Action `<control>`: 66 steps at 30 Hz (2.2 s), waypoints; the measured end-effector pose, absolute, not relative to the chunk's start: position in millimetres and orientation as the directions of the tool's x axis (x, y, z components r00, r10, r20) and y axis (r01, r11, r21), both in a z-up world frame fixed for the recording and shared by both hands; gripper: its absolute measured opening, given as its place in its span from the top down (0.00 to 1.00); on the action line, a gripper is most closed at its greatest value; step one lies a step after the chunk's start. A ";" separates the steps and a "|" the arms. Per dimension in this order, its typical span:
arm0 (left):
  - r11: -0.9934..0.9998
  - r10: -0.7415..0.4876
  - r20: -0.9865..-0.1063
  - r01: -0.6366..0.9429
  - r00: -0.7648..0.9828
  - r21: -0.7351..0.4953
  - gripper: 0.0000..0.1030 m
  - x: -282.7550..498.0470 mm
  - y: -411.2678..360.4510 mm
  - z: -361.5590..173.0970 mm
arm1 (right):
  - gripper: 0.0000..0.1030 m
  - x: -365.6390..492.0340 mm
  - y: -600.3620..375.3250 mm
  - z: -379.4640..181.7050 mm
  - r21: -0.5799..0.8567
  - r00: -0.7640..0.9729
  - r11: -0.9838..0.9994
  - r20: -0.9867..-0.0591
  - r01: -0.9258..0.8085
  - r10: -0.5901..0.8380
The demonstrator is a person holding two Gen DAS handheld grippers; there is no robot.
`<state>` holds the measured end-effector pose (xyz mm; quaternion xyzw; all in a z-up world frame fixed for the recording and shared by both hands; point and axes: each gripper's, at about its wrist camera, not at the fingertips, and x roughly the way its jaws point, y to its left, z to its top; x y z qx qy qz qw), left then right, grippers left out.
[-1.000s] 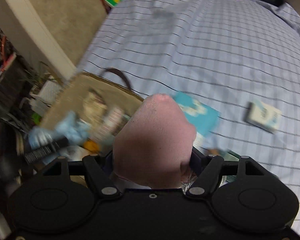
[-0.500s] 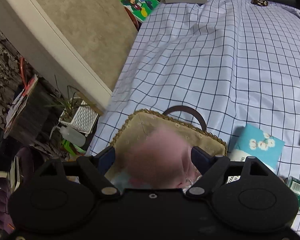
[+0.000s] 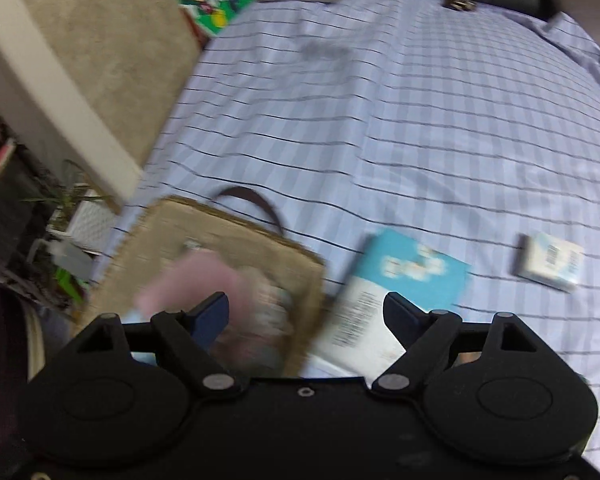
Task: Organize soft objects
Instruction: 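Carry the mask and pink pouch over the basket and open both tools, then move both tools back toward the green can and remaining items, then grasp the small white tissue pack with the right tool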
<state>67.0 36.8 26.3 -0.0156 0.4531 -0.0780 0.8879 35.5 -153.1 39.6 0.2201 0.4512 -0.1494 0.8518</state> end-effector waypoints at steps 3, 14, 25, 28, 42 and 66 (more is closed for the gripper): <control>0.986 -0.155 -0.800 0.142 0.580 -0.088 0.14 64.3 31.9 26.2 | 0.16 14.0 -173.2 24.7 0.181 0.499 0.852 -0.860 0.492 -0.106; 0.968 -0.192 -0.790 0.245 0.582 -0.055 0.14 44.1 -1.1 26.6 | 0.16 -67.1 -217.9 -52.2 0.035 0.273 0.848 -0.953 0.529 -0.132; 0.899 -0.284 -0.820 0.435 0.496 -0.048 0.14 14.5 -57.0 13.9 | 0.15 -117.2 -223.8 -94.4 -0.030 0.162 0.863 -0.978 0.504 -0.129; 0.877 -0.294 -0.831 0.480 0.473 -0.037 0.14 4.7 -74.9 8.1 | 0.15 -120.7 -232.7 -98.6 -0.048 0.161 0.859 -0.976 0.509 -0.149; 0.844 -0.320 -0.894 0.524 0.313 -0.119 0.14 -3.7 -125.3 -21.0 | 0.09 -138.4 -253.4 -118.8 -0.098 0.157 0.850 -0.966 0.518 -0.207; 0.933 -0.059 -0.935 0.353 0.350 0.073 0.19 19.0 -224.8 -68.4 | 0.01 -141.5 -256.6 -128.5 -0.098 0.188 0.855 -0.957 0.509 -0.222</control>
